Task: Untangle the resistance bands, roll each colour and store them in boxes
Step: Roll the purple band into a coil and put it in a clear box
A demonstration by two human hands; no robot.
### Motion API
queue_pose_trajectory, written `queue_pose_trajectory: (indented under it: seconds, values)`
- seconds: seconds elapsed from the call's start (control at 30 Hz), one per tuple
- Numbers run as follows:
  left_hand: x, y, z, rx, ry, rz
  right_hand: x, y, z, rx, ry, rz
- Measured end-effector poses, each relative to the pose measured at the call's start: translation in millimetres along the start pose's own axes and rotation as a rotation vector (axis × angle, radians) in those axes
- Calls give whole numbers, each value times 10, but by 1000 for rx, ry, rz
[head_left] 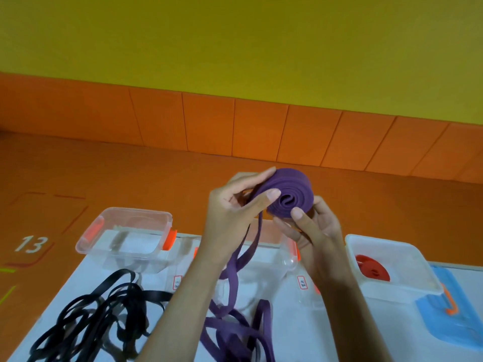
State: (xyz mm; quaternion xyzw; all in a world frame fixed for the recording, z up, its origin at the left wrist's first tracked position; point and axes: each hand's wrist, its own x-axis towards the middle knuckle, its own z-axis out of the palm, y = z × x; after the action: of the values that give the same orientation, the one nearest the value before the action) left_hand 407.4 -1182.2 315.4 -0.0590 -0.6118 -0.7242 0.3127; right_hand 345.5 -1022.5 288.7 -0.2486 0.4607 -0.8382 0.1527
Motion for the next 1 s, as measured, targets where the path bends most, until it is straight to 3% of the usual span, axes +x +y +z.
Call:
queue_pose_trajectory:
  seconds: [0.13, 0.3, 0.67, 0.8, 0.9, 1.0]
  values:
    - [-33, -11, -71, 31, 29, -36, 0, -5, -38, -76, -12, 34]
    - [-227, -167, -218, 118, 19, -116, -85, 17, -224, -526, -31, 158]
    - [-544, -410, -272, 100, 70, -245, -269, 284, -358, -348, -58, 268]
    - [-585, -434, -280, 93, 59, -239, -341, 374, -358, -245, -139, 330]
    - [-641, -496, -332, 192, 8, -249, -357, 359, -369, -467, -178, 422]
    - [-718, -572, -310, 245, 60, -292, -360, 321, -384, -658, -148, 407]
